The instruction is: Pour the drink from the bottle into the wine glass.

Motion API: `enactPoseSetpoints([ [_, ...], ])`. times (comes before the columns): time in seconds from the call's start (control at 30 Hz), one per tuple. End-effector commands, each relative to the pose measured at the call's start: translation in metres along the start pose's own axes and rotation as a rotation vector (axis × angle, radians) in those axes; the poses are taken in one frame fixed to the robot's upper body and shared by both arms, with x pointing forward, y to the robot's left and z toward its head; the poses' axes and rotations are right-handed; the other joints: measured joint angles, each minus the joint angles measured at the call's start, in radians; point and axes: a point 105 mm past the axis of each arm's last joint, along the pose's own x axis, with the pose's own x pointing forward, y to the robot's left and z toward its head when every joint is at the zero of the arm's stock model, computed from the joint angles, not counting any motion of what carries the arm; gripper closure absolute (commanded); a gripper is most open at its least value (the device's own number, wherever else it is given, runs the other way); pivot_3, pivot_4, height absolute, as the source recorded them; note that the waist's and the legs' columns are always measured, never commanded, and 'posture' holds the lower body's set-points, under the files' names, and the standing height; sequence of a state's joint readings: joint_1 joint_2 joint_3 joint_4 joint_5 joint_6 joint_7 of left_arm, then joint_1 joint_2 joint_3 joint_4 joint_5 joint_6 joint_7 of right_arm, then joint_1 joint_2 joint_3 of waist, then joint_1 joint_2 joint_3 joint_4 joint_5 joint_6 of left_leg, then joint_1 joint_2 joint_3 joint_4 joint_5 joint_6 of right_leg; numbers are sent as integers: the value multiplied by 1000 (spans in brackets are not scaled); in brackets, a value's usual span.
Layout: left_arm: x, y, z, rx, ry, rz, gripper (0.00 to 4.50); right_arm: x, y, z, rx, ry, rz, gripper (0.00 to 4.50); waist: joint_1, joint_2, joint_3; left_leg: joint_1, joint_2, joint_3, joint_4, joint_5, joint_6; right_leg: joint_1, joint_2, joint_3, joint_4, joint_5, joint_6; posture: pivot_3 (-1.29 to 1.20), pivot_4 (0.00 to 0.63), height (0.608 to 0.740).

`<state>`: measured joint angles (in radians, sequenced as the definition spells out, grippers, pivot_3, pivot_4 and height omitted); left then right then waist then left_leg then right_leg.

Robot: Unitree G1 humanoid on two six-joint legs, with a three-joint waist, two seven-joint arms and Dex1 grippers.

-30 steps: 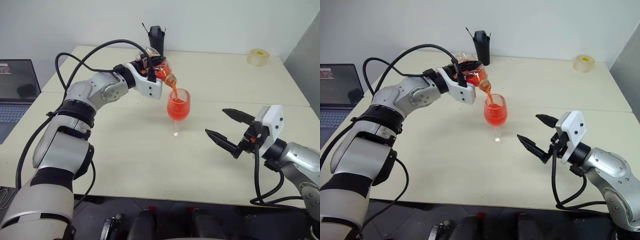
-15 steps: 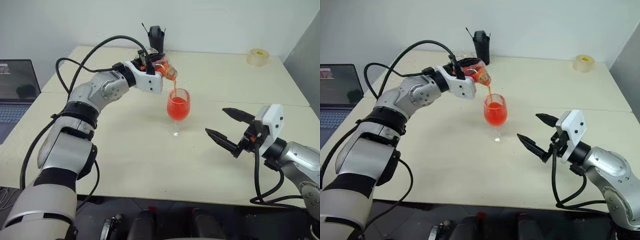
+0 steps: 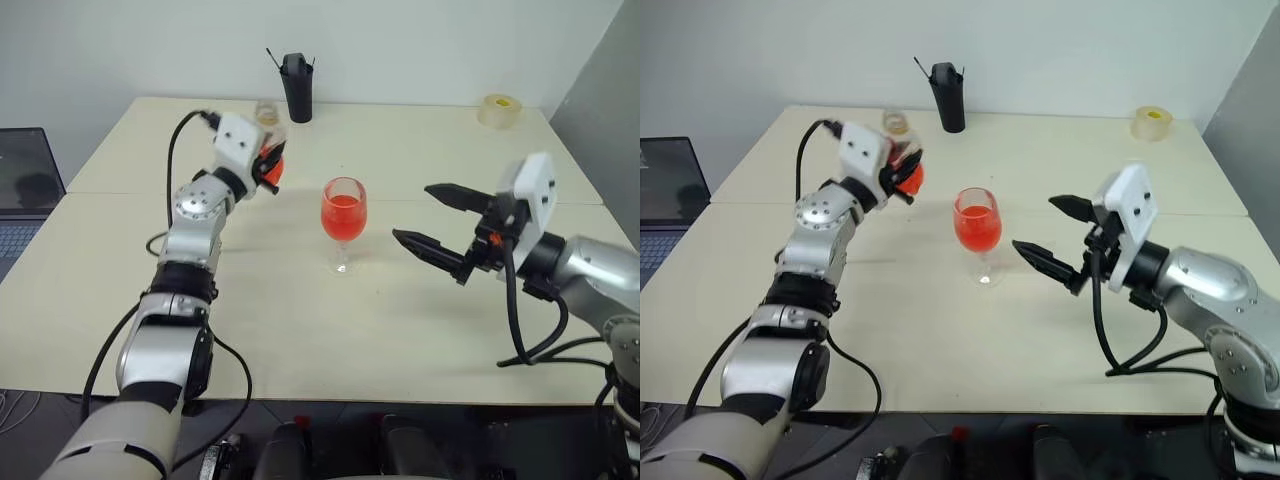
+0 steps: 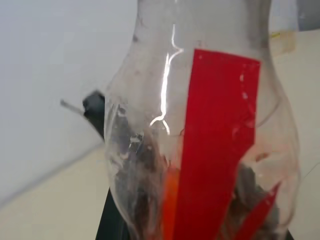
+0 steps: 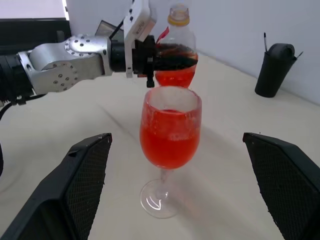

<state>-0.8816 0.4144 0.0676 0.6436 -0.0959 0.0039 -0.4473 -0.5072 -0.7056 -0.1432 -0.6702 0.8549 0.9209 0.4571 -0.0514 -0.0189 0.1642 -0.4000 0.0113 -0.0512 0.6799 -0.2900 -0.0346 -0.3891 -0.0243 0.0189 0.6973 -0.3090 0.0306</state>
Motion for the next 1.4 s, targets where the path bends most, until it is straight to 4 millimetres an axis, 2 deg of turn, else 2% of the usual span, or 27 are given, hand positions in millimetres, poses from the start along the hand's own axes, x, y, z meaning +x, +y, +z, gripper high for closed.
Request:
enactPoseSetpoints([
  [0.03, -15, 19, -6, -120, 35, 140, 3629, 12, -2, 12, 2, 23, 11, 0, 0, 0, 0, 0, 0, 0, 0, 0, 0, 0, 0, 0, 0, 0, 0, 0, 150, 740],
  [0.2, -40, 26, -36, -173, 124, 254, 3629, 38, -10, 22, 86, 90, -1, 0, 3, 0, 0, 0, 0, -1, 0, 0, 0, 0, -1, 0, 0, 0, 0, 0, 150, 740],
  [0.3, -50, 27, -49, -193, 151, 303, 3629, 46, -5, 25, 102, 105, 25, 0, 10, -1, -1, -1, -1, -1, 0, 0, 0, 0, -5, -1, 0, 0, 0, 0, 150, 740],
  [0.5, -65, 29, -70, -233, 199, 371, 1661, 52, 3, 23, 97, 135, 71, 0, 21, -1, -1, -1, -3, 0, 0, 0, 0, 0, -8, -1, -1, 0, 0, 0, 150, 740],
  [0.67, -71, 33, -71, -220, 205, 392, 154, 52, 3, 21, 92, 144, 78, 0, 20, -1, -1, -1, -3, 0, 0, 0, 0, 0, -8, -1, -1, 0, 0, 0, 150, 740],
  [0.7, -72, 33, -70, -219, 205, 392, 44, 52, 3, 20, 91, 144, 80, 0, 20, -1, -1, -1, -3, 0, 0, 0, 0, 0, -8, -1, -1, 0, 0, 0, 150, 740],
  [0.97, -75, 24, -52, -164, 212, 286, 44, 54, 3, 16, 80, 152, 97, 0, 19, -1, -1, -1, -3, 0, 0, -1, 1, 0, -8, -1, -1, 0, 0, 0, 150, 740],
  [1.1, -84, 31, -39, -152, 211, 279, 44, 52, 0, 14, 77, 162, 99, 0, 19, -1, -1, -1, -2, 0, -1, -1, 1, 0, -8, -1, -1, 0, 0, 0, 150, 740],
  [1.4, -98, 52, 9, -74, 174, 235, 44, 48, -8, 8, 60, 194, 107, 0, 20, -1, -1, -1, -3, 0, -1, -2, 4, 0, -8, -1, -2, 0, 0, 0, 150, 740],
])
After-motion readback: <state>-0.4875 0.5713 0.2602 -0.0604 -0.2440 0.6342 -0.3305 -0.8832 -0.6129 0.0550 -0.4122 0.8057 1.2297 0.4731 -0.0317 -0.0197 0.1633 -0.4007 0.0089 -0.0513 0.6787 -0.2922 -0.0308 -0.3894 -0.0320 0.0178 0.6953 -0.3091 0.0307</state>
